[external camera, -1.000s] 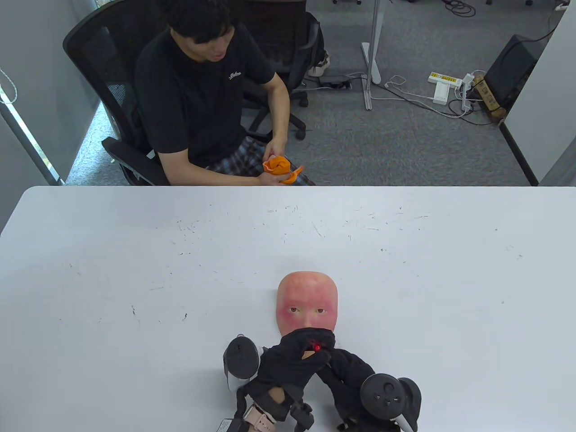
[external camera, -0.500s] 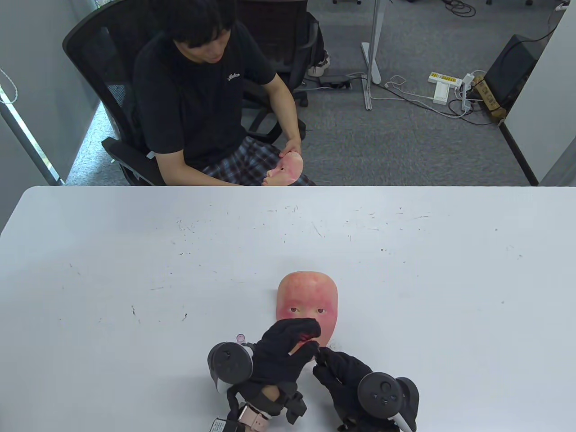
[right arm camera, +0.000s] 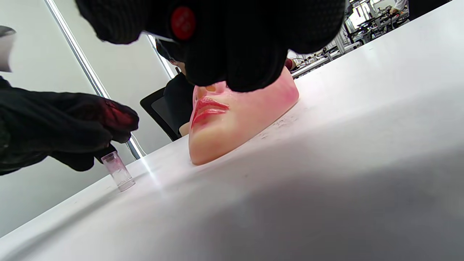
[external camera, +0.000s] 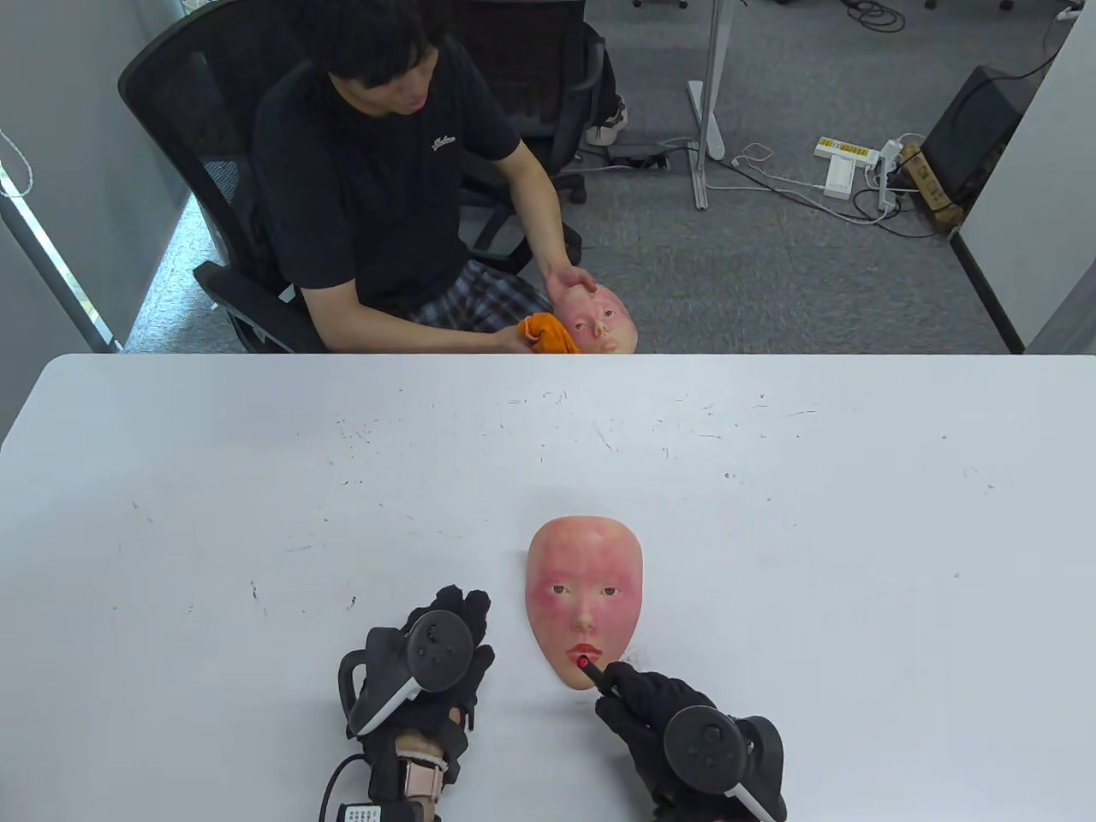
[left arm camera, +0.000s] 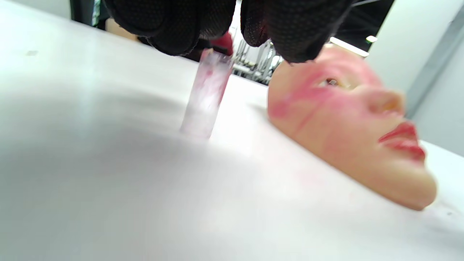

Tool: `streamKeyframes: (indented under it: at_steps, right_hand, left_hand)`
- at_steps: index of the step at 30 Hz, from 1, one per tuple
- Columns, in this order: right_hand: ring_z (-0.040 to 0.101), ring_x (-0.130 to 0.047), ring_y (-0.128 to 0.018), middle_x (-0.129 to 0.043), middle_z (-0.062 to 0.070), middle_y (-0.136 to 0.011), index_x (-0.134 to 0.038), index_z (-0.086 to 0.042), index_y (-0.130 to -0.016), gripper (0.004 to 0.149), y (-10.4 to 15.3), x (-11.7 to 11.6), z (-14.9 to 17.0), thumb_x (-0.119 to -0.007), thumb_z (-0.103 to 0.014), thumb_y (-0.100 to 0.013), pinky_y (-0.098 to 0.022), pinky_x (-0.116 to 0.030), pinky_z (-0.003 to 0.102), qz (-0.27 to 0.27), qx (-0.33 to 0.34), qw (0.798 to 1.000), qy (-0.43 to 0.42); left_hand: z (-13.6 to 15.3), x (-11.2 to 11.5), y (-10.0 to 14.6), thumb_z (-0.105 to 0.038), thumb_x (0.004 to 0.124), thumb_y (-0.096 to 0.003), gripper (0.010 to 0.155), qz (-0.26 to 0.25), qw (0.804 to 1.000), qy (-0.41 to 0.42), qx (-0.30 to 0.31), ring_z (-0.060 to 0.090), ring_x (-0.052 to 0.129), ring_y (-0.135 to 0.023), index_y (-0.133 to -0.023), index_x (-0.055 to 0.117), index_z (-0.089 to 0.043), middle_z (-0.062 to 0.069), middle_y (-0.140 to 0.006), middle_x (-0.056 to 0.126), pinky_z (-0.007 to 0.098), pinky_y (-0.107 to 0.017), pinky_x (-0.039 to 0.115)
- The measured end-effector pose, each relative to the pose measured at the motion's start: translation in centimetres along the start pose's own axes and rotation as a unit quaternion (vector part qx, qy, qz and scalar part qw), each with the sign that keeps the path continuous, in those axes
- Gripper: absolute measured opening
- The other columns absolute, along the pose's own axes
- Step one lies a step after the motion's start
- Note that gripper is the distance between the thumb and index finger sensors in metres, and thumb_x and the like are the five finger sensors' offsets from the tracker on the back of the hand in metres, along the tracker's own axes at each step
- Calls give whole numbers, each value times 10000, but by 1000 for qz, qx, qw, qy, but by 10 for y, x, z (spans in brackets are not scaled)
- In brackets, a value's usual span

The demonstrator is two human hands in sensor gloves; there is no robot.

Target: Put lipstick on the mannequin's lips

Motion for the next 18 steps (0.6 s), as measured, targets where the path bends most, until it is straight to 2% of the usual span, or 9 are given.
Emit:
streamKeyframes:
  at_steps: [3,5,9,12,15,17,18]
  right_hand:
    - [279,-993,-424,-1003,70,-598,-874,-187,-789,522,0,0,0,-806,-462,-351,-369,-807,440,-2,-2,1000,4]
    - [280,-993,-426,-1004,70,-598,-874,-185,-790,522,0,0,0,-806,-461,-351,-370,-806,441,-4,-3,1000,4]
    - [281,-993,-426,-1003,68,-598,-875,-185,-788,523,0,0,0,-807,-462,-350,-371,-807,441,-7,-4,1000,6]
    - [281,-993,-429,-1003,70,-601,-874,-195,-790,521,0,0,-1,-809,-463,-349,-373,-806,441,-11,-1,1000,11]
    - [281,-994,-434,-1005,69,-604,-886,-241,-787,518,0,0,-3,-828,-480,-331,-377,-807,443,-18,5,999,33]
    - [279,-994,-436,-1005,65,-603,-887,-245,-786,519,-1,-1,-4,-830,-482,-328,-378,-809,442,-21,5,999,43]
    - [278,-994,-436,-1005,64,-603,-886,-242,-787,520,-1,-2,-4,-828,-482,-329,-379,-808,442,-21,5,999,43]
  left_hand:
    - [4,7,-4,-339,816,-421,641,16,1000,0,-13,385,787,-863,-1049,711,-267,160,-1084,691,505,-581,705]
    - [5,9,-5,-303,800,-442,600,22,999,-19,-20,361,821,-832,-1033,731,-232,149,-1042,747,484,-564,726]
    - [4,8,-7,-302,786,-450,528,11,999,-37,-15,317,899,-730,-969,802,-204,135,-935,856,454,-499,768]
    - [0,4,-5,-341,794,-432,515,-13,1000,0,5,306,959,-645,-925,861,-207,136,-861,931,446,-435,803]
    - [-4,3,-3,-372,785,-441,515,-34,991,123,47,285,971,-617,-922,863,-204,123,-835,947,429,-417,809]
    - [-4,6,-4,-377,790,-437,516,-32,969,237,68,295,978,-589,-910,880,-191,138,-809,962,438,-399,808]
    - [-4,9,-5,-375,784,-448,518,-22,950,302,77,296,968,-595,-922,864,-183,137,-814,951,437,-405,801]
Point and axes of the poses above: the tracker on the back of each hand, its own z axis roughly to the little-finger side, its own y axis roughly from the fingertips to the wrist, x = y × z, the point moved 1 cm from there along -y, roughly from the wrist to the fingertips
